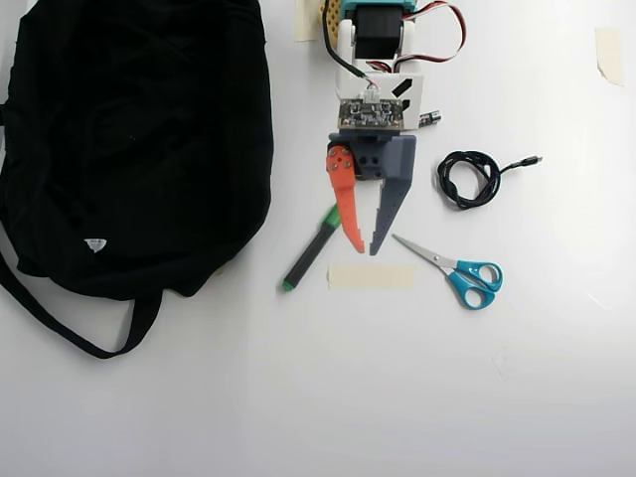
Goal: Put the green marker into the black bag
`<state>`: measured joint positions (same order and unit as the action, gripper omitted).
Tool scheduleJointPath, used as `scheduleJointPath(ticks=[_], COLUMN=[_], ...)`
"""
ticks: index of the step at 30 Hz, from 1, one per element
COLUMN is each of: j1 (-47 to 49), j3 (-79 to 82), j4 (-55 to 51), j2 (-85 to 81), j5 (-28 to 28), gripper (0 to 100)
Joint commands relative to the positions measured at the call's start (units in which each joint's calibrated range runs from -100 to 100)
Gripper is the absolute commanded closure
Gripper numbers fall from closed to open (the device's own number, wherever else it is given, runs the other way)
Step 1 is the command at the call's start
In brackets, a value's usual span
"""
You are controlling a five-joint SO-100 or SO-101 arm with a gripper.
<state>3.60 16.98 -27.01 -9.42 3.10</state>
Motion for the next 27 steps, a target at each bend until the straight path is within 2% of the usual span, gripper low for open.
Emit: scheduleJointPath(ticks=[1,15,27], j1=[-0.4,0.0,-0.2], j3=[-2.8,-2.9,-5.6], j4=[-4.3,-24.0,-30.7], j2=[-1.8,-1.9,-1.9], j5=[-0.3,-0.3,-0.7], gripper=[98,98,98])
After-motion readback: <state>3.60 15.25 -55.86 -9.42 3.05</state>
